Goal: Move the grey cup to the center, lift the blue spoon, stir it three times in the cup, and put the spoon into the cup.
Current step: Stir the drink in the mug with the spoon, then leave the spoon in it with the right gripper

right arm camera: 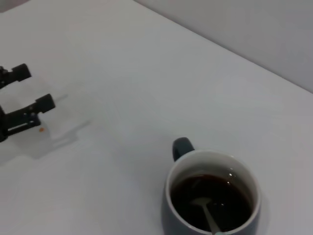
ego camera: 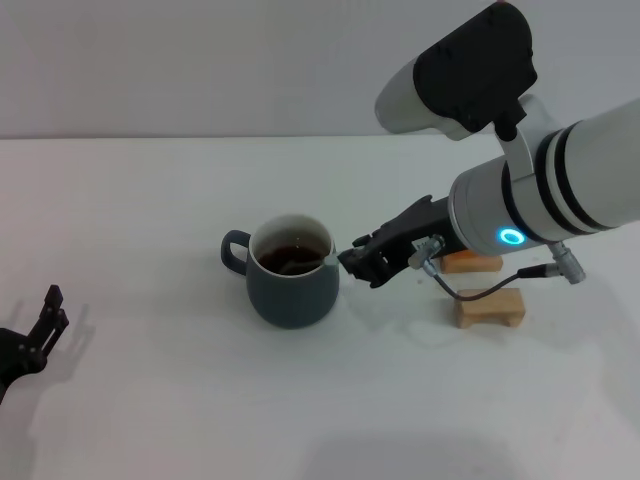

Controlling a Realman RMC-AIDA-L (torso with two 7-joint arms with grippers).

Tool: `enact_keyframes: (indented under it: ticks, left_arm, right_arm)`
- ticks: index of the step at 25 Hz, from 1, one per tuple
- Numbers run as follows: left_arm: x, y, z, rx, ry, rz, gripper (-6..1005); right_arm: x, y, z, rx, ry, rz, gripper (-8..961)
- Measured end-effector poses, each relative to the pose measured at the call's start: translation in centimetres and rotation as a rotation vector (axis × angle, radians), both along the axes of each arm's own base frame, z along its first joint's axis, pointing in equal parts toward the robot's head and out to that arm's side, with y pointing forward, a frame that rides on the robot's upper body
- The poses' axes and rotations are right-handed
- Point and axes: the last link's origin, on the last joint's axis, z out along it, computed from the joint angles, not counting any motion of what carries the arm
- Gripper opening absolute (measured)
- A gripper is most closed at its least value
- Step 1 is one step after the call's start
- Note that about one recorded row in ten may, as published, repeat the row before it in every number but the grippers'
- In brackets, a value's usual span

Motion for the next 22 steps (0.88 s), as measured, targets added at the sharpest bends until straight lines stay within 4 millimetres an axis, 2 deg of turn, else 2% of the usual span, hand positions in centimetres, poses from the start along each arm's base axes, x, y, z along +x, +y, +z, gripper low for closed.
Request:
enact_keyframes:
  ticks: [9,22]
  left_arm:
    - [0.0,-0.1,0.0,0.002,-0.002,0.000,850]
    - [0.0,-0.1,0.1,0.004,0.000,-0.002,850]
  right_arm:
    - [-0.4,-0.3,-0.8,-0.026,0.014,0.001,258]
    - [-0.5,1.5,-1.1,0.017,0.021,0.030,264]
